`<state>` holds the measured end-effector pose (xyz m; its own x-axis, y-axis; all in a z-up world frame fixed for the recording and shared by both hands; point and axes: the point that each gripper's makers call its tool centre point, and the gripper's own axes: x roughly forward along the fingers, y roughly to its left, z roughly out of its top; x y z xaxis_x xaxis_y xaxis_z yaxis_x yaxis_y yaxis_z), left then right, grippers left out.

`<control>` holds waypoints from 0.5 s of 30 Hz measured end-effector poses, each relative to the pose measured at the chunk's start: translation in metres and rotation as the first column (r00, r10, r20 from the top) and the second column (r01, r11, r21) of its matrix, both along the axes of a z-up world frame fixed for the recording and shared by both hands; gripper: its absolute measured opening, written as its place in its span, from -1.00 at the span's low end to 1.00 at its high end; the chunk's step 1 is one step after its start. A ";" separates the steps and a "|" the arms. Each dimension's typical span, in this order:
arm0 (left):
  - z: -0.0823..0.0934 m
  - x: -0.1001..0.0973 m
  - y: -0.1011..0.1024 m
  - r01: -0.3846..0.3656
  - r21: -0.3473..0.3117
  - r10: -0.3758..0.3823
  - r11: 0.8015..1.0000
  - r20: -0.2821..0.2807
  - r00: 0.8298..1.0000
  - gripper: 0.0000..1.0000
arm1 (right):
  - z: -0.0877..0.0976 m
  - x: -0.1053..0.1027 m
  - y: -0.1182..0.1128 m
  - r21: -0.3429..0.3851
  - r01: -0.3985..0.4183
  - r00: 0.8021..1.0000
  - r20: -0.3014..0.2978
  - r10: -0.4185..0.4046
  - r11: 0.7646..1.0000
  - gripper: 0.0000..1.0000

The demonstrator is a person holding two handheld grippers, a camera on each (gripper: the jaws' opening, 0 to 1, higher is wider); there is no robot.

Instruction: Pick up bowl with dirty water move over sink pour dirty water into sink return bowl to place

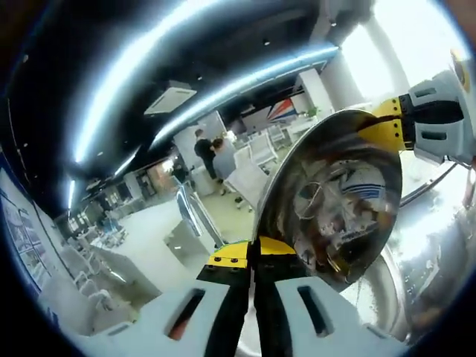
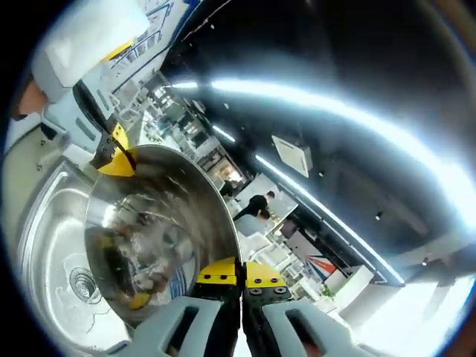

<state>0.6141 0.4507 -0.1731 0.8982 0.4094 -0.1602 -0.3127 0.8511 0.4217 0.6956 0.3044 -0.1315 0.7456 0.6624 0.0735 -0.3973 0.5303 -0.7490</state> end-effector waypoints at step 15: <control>0.022 -0.007 -0.001 -0.010 0.042 0.008 0.999 0.048 0.999 -1.00 | 0.021 -0.008 -0.003 0.039 -0.001 0.999 0.050 -0.001 0.999 -1.00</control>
<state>0.6073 0.4494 -0.1513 0.9005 0.4232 -0.0996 -0.3413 0.8300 0.4413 0.6875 0.3016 -0.1109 0.7405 0.6581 0.1363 -0.3597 0.5594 -0.7468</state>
